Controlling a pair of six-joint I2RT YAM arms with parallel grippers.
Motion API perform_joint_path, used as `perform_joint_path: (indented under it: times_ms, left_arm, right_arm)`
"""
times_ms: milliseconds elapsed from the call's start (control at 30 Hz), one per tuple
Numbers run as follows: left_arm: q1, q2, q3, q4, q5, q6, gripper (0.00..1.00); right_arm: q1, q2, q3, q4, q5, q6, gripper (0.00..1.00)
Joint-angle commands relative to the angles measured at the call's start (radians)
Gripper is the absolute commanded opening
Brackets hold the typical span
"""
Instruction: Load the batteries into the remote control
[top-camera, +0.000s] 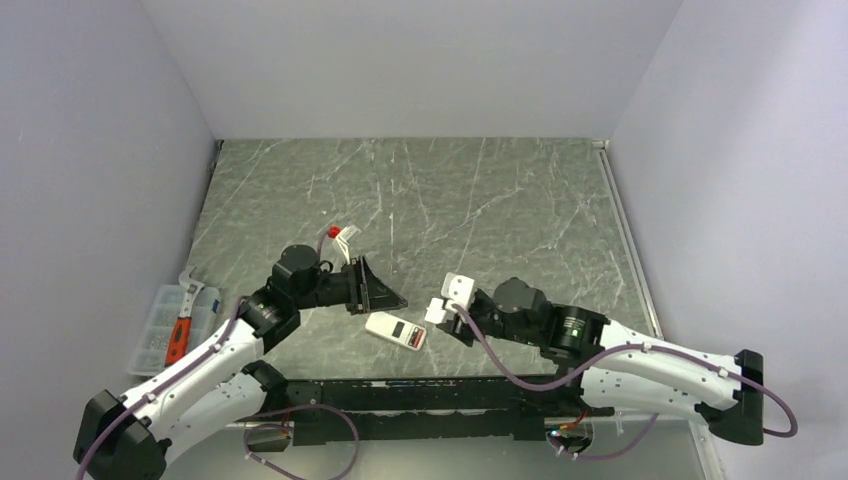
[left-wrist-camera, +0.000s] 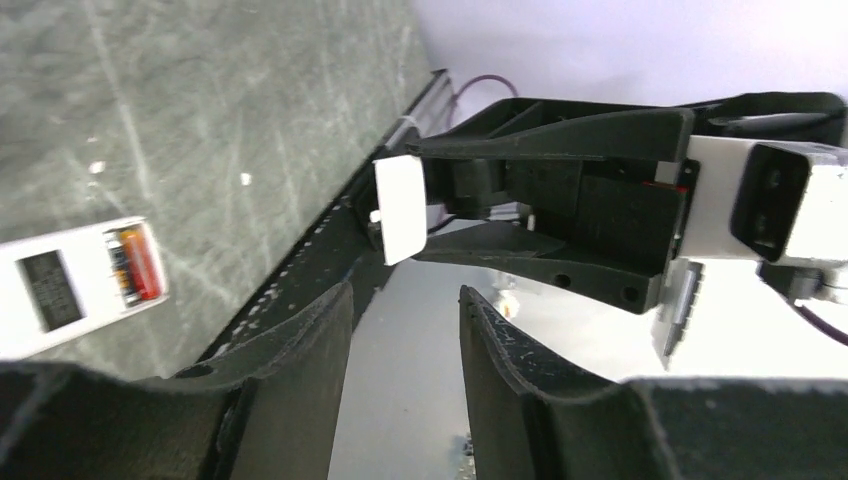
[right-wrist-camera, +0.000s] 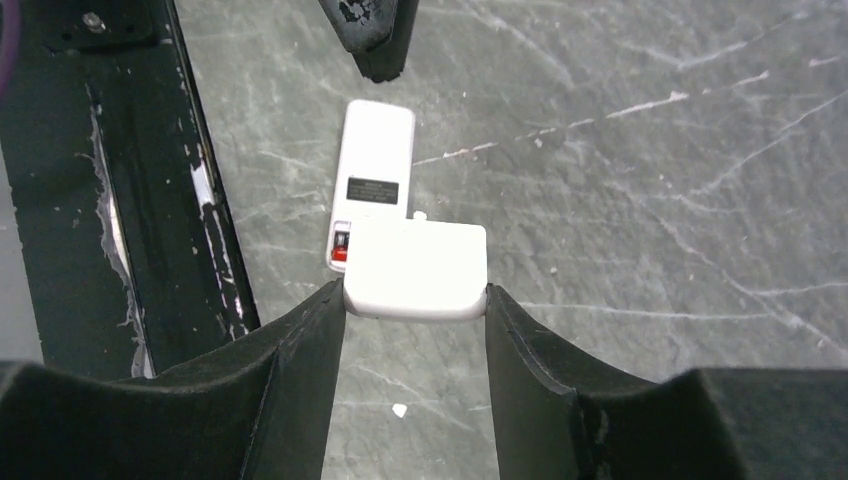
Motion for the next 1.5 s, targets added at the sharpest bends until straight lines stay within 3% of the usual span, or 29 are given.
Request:
perform_joint_path:
  times_ms: [0,600,867,1133,1467]
  left_arm:
    - [0.007,-0.023,0.052,-0.251,-0.079,0.164,0.49]
    - [0.008,-0.013,0.017,-0.463,-0.301,0.285,0.48]
    - [0.008,0.026,-0.005,-0.487,-0.396,0.301,0.54]
    - [0.009,0.081,0.013,-0.495,-0.466,0.339,0.68]
    - [0.008,0.117,0.012,-0.468,-0.479,0.369,0.70]
  right_arm:
    - [0.007,0.079,0.079,-0.064,0.024,0.051,0.19]
    - [0.011,0.397,0.109,0.000,-0.014,0.093,0.19]
    - [0.014,0.510,0.127,0.054,-0.052,0.086,0.19]
    - [0.014,0.597,0.153,0.077,-0.073,0.076,0.19]
    - [0.012,0.661,0.168,0.078,-0.064,0.078,0.18]
